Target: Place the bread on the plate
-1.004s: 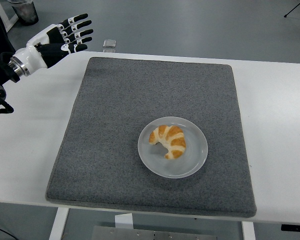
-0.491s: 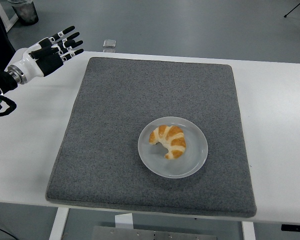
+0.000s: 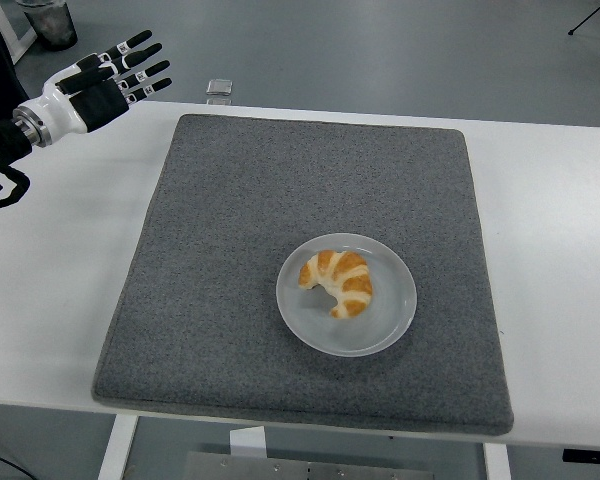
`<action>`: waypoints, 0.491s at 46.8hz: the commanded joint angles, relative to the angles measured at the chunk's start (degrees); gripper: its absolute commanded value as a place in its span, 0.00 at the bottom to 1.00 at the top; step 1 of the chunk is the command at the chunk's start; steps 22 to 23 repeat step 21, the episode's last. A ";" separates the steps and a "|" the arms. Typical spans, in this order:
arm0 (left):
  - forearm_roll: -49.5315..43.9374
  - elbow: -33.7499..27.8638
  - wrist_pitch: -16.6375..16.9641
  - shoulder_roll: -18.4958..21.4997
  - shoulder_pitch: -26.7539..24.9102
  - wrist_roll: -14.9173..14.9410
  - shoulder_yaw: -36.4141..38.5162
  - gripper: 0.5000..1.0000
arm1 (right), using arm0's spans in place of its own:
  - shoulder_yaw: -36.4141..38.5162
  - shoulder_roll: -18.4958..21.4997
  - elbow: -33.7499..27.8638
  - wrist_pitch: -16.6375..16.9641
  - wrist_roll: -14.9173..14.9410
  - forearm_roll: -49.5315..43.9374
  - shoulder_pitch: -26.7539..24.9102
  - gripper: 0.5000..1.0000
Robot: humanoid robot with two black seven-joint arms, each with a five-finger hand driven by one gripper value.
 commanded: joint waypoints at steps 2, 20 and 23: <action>-0.01 0.02 0.01 -0.01 -0.03 0.26 -0.49 1.00 | 0.12 0.00 0.27 0.08 0.01 0.17 0.07 0.90; -0.01 1.25 0.01 -0.10 0.05 0.61 -0.57 1.00 | 0.03 0.00 0.88 0.09 -0.17 0.43 -0.19 0.90; -0.01 1.25 0.01 -0.10 0.05 0.61 -0.57 1.00 | 0.03 0.00 0.97 0.09 -0.17 0.43 -0.19 0.90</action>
